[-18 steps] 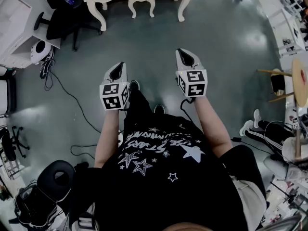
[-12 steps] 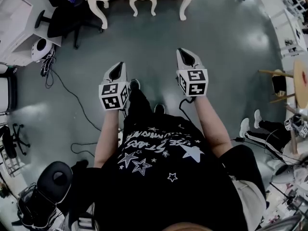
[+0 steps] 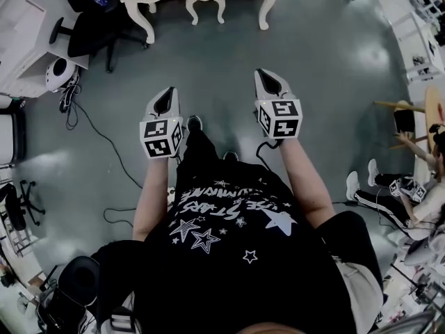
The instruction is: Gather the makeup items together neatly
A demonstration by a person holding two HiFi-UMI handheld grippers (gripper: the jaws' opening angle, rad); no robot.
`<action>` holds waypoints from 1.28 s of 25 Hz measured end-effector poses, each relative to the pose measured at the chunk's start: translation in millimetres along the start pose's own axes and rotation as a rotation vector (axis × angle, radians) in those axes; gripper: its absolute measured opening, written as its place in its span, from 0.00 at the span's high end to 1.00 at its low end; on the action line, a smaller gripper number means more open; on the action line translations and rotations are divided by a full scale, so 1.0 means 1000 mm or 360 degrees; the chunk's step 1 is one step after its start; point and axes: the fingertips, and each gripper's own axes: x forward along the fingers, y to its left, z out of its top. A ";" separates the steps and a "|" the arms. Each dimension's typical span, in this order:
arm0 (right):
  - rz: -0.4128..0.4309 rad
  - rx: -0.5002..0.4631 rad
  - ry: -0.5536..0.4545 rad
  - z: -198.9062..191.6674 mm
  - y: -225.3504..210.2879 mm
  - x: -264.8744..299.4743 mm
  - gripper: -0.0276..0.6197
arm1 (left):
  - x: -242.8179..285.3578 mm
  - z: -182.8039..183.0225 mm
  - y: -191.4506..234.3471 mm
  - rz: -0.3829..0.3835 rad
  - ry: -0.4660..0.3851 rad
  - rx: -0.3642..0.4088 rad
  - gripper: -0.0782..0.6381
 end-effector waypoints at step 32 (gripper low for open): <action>-0.0339 0.0360 0.0125 0.111 -0.095 0.340 0.29 | 0.326 0.132 0.214 -0.0232 0.0067 -0.0021 0.89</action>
